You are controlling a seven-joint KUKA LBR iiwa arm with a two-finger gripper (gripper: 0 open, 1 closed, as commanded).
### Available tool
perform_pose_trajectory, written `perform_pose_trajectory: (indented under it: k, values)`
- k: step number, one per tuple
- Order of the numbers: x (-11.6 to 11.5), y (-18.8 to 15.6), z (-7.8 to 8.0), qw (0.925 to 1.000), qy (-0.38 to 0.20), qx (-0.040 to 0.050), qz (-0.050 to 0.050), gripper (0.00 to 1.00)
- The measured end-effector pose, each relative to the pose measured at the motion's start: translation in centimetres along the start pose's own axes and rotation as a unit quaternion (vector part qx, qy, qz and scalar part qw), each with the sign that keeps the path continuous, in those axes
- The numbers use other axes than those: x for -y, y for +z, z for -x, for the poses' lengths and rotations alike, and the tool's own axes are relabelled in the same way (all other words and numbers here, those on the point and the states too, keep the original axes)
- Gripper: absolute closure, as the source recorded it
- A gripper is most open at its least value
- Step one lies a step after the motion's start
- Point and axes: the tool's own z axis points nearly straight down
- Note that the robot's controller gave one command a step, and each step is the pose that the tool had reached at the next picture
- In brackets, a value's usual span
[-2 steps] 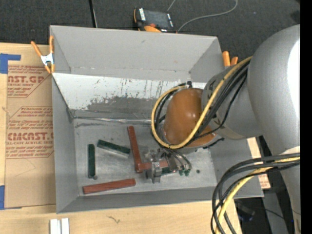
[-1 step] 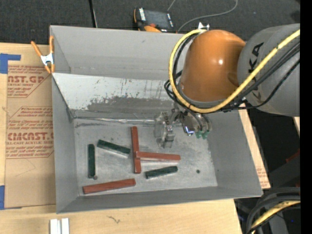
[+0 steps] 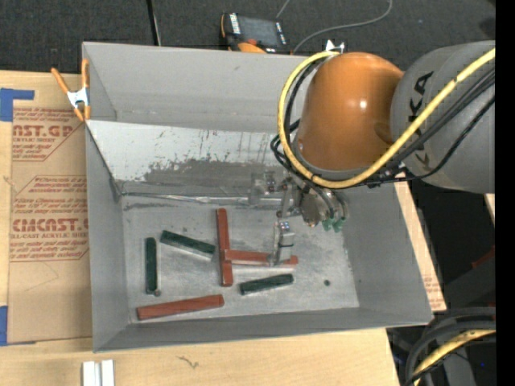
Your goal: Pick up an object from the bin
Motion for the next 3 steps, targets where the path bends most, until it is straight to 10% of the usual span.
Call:
perform_pose_trajectory:
  k: [1,2,3]
  values:
    - [-5.9,1.7,-1.8,0.9927,-0.121,-0.001,0.001,0.0]
    - [-7.1,14.0,-1.1,0.9772,-0.212,-0.004,0.001,0.0]
    - [-2.1,17.1,-2.5,0.9852,-0.172,0.0009,0.001,0.0]
